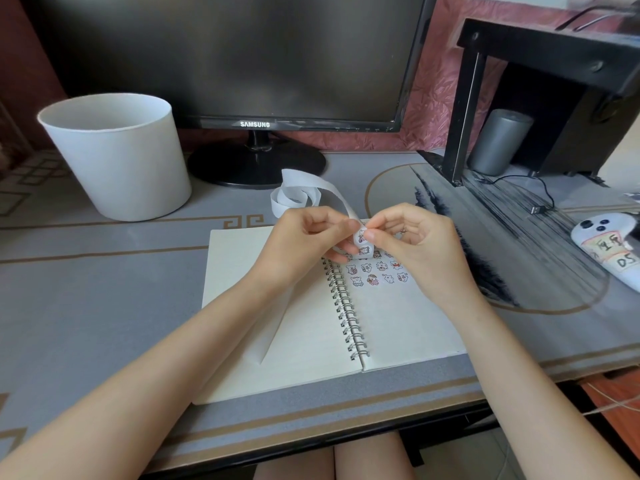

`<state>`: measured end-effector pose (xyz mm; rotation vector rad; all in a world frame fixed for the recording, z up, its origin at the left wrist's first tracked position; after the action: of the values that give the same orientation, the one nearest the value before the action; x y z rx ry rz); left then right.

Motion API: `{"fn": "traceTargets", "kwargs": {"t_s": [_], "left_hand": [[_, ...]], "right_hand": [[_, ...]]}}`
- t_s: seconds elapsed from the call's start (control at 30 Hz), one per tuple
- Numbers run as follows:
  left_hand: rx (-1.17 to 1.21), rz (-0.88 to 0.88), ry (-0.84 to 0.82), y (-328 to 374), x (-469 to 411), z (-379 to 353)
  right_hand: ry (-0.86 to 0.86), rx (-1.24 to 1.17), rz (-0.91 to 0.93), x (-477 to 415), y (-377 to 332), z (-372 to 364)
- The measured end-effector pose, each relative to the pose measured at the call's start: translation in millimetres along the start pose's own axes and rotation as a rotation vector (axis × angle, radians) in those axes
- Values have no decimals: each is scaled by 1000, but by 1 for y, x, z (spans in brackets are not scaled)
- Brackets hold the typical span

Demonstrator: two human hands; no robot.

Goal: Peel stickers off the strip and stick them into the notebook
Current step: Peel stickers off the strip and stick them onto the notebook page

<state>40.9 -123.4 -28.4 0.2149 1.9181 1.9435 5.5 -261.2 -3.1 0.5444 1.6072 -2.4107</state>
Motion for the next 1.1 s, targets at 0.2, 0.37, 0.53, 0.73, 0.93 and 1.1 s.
{"fn": "traceTargets", "kwargs": {"t_s": [0.2, 0.37, 0.53, 0.73, 0.93, 1.1], "left_hand": [[6, 15, 12, 0, 1, 0], [3, 25, 15, 0, 1, 0], [-2, 35, 41, -2, 1, 3], [-1, 49, 55, -3, 1, 3], [-3, 24, 33, 1, 2, 1], [-6, 32, 46, 0, 2, 2]], "right_hand": [[10, 74, 27, 1, -3, 1], [6, 72, 29, 2, -5, 0], [11, 132, 36, 3, -6, -2], [27, 268, 219, 4, -20, -4], [45, 225, 129, 3, -12, -2], [24, 171, 83, 4, -11, -4]]}}
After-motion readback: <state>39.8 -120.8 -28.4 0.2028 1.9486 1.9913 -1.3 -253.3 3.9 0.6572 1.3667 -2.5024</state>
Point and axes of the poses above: each hand's wrist, its own x-axis away from the middle knuckle, its own z-axis out of the back of the hand, y = z × x, the point moved 9 cm from there along -x, towards the middle knuckle, and after that the axes turned 1 degree about -x, right-handed, at the moved point
